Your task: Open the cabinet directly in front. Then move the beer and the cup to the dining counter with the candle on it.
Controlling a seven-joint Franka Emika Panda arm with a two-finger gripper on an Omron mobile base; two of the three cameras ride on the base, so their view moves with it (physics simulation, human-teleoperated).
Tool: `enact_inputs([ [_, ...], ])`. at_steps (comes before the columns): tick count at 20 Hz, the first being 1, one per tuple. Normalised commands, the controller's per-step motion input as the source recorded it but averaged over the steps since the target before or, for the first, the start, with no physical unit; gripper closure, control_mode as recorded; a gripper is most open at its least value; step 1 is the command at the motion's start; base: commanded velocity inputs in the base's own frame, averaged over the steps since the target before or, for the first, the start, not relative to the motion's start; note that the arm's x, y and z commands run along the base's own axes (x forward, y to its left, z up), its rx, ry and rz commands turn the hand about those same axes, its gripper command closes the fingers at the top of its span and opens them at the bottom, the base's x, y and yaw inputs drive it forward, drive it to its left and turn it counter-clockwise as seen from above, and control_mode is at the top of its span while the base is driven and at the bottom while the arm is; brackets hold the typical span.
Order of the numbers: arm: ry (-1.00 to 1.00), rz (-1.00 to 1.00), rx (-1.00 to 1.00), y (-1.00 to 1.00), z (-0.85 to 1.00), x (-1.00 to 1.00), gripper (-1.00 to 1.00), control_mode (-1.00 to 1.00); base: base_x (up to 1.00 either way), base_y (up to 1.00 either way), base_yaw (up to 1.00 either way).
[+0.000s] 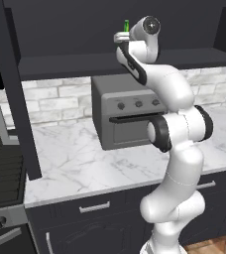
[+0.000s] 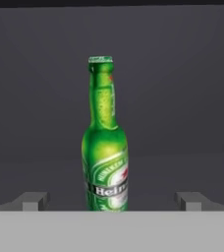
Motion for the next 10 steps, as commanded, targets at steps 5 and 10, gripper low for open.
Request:
enact_inputs([
  [5, 0.00, 0.00, 0.01, 0.00, 0.00, 0.07, -1.00, -1.00, 0.00, 0.00, 0.00],
  [10, 0.00, 0.00, 0.00, 0.00, 0.00, 0.11, -1.00, -1.00, 0.00, 0.00, 0.00],
])
